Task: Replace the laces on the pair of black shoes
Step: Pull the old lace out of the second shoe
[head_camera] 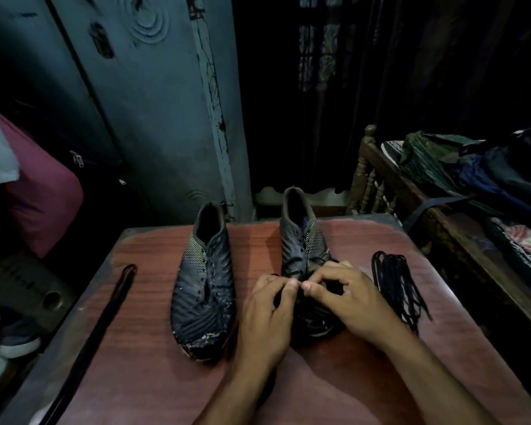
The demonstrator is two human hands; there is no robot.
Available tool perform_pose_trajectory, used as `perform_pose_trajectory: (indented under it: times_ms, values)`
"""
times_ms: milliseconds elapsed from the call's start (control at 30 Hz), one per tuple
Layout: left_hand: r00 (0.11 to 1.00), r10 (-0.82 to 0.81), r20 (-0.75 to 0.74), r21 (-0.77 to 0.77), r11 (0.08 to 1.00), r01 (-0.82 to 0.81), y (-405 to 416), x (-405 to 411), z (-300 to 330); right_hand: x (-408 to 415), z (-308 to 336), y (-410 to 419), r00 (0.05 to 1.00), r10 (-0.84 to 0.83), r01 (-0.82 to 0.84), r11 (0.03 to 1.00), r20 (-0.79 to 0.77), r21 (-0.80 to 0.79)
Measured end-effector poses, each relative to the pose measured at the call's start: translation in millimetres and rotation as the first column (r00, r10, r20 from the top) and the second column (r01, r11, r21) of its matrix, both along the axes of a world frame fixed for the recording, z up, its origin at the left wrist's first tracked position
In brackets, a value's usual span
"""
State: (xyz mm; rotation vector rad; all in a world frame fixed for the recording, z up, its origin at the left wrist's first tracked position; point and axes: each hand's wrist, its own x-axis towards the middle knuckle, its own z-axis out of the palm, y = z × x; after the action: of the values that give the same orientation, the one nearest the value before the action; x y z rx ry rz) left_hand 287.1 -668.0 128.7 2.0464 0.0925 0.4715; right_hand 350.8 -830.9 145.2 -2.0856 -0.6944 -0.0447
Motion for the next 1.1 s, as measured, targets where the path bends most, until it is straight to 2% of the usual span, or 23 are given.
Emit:
perform_pose_trajectory:
  times_ms: [100,267,333,467,633,733,800,933,1100]
  values:
    - [0.998,-0.034,-0.047,-0.151,0.988,0.027,4,4,0,0,4,-2,0.994,0.086,-0.086,0.996,-0.065,-0.006]
    - [0.995,-0.062,-0.08,-0.234,0.971,0.042,5,4,4,-2,5,-3,0.99,0.117,-0.121,0.991,-0.076,-0.055]
    - [0.996,-0.051,-0.079,-0.22,0.975,0.032,6,4,4,-1,4,-2,0.993,0.094,-0.097,0.994,-0.072,-0.049]
    - [0.998,-0.038,-0.051,-0.182,0.983,0.028,7,0,5,-4,6,4,0.992,-0.057,0.068,0.993,-0.116,0.094]
    - [0.994,-0.102,-0.043,-0.14,0.986,0.095,6,-2,10,-2,6,9,0.984,-0.111,0.128,0.985,-0.142,0.117]
    - [0.982,-0.174,-0.08,-0.102,0.981,0.165,3,-2,9,0,4,11,0.979,-0.156,0.168,0.982,-0.13,0.086]
    - [0.981,-0.178,-0.075,-0.128,0.977,0.168,2,-1,9,1,3,12,0.98,-0.165,0.172,0.983,-0.111,0.06]
    - [0.997,-0.072,-0.037,-0.218,0.974,0.062,3,3,7,2,7,7,0.987,-0.068,0.081,0.993,-0.144,0.088]
    - [0.995,-0.06,-0.076,-0.155,0.987,0.048,1,5,4,1,12,0,0.98,0.088,-0.072,0.993,-0.178,0.097]
